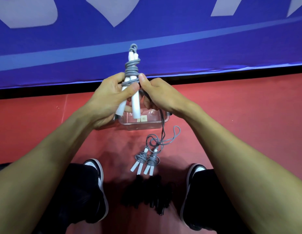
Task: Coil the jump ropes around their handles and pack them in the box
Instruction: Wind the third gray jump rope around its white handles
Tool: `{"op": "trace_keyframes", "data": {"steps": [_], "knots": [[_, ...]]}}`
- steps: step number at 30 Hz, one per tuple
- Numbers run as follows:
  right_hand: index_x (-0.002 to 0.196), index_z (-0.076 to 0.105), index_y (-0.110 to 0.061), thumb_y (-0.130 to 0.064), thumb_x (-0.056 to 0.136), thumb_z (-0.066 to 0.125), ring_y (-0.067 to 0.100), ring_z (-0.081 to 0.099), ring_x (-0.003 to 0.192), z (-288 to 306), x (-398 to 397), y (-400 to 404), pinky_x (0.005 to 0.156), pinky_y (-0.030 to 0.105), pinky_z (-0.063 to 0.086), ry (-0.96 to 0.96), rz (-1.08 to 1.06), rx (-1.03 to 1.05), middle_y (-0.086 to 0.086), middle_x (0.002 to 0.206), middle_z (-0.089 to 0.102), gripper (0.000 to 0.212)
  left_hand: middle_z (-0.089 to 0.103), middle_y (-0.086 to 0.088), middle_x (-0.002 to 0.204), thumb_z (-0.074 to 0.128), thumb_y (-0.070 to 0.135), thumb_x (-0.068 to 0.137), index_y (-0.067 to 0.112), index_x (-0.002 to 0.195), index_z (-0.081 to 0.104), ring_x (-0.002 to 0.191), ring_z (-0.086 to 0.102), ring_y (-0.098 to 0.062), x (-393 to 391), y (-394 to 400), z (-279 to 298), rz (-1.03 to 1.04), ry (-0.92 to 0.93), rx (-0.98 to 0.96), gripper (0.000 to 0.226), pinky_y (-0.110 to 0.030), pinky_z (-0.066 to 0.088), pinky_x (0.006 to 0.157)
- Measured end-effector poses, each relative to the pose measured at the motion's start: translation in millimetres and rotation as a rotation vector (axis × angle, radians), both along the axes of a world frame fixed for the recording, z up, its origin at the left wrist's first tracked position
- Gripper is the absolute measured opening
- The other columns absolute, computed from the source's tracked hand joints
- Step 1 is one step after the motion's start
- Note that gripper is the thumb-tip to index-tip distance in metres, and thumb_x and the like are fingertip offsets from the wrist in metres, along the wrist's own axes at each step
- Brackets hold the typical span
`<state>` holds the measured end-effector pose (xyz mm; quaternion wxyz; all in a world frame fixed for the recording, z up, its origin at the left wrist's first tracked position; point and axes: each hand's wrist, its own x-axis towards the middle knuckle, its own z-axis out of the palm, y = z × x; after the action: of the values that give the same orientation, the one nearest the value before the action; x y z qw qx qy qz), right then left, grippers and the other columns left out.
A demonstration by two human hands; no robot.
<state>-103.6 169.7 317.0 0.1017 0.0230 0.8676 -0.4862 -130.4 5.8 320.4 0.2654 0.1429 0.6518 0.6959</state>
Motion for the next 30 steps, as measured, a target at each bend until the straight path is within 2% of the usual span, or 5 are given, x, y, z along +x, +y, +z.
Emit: {"op": "trace_keyframes", "data": {"steps": [8, 15, 19, 23, 30], "knots": [[0.068, 0.064, -0.013, -0.048, 0.108, 0.025, 0.007, 0.048, 0.042, 1, 2, 1, 0.057, 0.026, 0.04, -0.022, 0.015, -0.004, -0.001, 0.05, 0.059, 0.066, 0.061, -0.006, 0.092, 0.073, 0.014, 0.089, 0.008, 0.116, 0.052, 0.08, 0.063, -0.015, 0, 2, -1, 0.06, 0.012, -0.055, 0.035, -0.03, 0.058, 0.073], [0.067, 0.063, -0.013, -0.049, 0.108, 0.028, 0.004, 0.047, 0.041, 0, 3, 0, 0.056, 0.024, 0.037, -0.025, 0.035, 0.024, -0.001, 0.052, 0.06, 0.065, 0.064, -0.012, 0.083, 0.058, 0.008, 0.1, 0.01, 0.119, 0.044, 0.064, 0.065, -0.022, 3, 2, -5, 0.054, -0.014, -0.101, 0.024, -0.036, 0.057, 0.059], [0.075, 0.073, -0.008, -0.048, 0.108, 0.027, 0.001, 0.048, 0.039, 2, 4, 0, 0.05, 0.017, 0.036, -0.034, 0.041, 0.035, -0.005, 0.048, 0.059, 0.07, 0.056, -0.014, 0.077, 0.064, 0.028, 0.096, 0.006, 0.114, 0.049, 0.063, 0.053, -0.022, -1, 2, -10, 0.029, 0.0, -0.134, 0.032, -0.036, 0.047, 0.063], [0.05, 0.058, -0.018, -0.049, 0.108, 0.028, 0.0, 0.048, 0.038, 1, 2, 1, 0.056, 0.025, 0.037, -0.02, -0.029, 0.069, -0.005, 0.044, 0.057, 0.072, 0.054, -0.008, 0.078, 0.041, 0.055, 0.102, 0.008, 0.116, 0.057, 0.063, 0.052, -0.016, -1, 7, -6, 0.042, -0.193, -0.045, 0.052, -0.027, 0.045, 0.059], [0.051, 0.056, -0.013, -0.053, 0.106, 0.027, 0.001, 0.05, 0.039, 4, 4, 1, 0.057, 0.026, 0.04, -0.048, -0.035, 0.069, -0.006, 0.041, 0.057, 0.074, 0.059, -0.012, 0.086, 0.042, 0.026, 0.106, 0.004, 0.105, 0.062, 0.073, 0.054, -0.018, 1, 3, -3, 0.078, -0.196, 0.011, 0.03, -0.03, 0.044, 0.067]]}}
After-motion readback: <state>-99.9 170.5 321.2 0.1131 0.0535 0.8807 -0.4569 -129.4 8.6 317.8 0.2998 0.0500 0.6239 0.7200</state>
